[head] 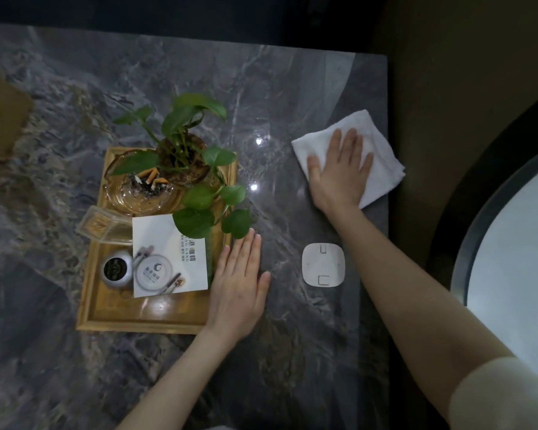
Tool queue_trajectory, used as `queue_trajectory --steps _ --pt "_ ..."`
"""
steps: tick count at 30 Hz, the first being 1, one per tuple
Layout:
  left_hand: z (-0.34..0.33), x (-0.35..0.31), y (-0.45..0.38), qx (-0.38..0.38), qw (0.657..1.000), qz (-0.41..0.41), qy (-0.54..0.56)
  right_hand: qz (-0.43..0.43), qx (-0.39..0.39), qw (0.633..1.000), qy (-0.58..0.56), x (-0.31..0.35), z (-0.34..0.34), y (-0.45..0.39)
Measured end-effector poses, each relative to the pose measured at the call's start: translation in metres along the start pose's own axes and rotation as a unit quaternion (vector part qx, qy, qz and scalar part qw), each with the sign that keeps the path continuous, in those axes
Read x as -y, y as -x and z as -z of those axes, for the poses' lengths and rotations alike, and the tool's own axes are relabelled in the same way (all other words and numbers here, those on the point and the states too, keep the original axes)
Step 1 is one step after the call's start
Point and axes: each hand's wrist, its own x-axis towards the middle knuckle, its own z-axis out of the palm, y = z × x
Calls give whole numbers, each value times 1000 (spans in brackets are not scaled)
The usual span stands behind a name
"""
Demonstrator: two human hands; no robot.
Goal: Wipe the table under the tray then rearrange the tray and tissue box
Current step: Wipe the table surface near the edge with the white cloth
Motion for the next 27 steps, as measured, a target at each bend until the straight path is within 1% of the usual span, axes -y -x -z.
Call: queue_trajectory --steps 2,5,7,13,15,22,25,27 --pt "1 0 0 -2 1000 -3 6 31 7 999 -5 12 -4 13" --pt "2 1 2 -5 1000 -15 17 105 16 994 -9 27 -11 41" --pt "2 1 1 -6 1000 -20 23 152 36 988 0 34 -15 56" --pt "4 1 3 -12 999 -23 41 310 94 945 48 33 -12 90" --pt "5 1 4 -14 998 -26 53 347 114 929 57 28 -10 103" --pt "6 2 5 -8 996 -41 85 401 159 902 21 14 1 139" --pt "9 3 7 -5 992 -44 119 394 177 902 -23 7 3 155" --pt "13 2 9 -5 987 -47 152 365 201 905 -88 5 6 166"
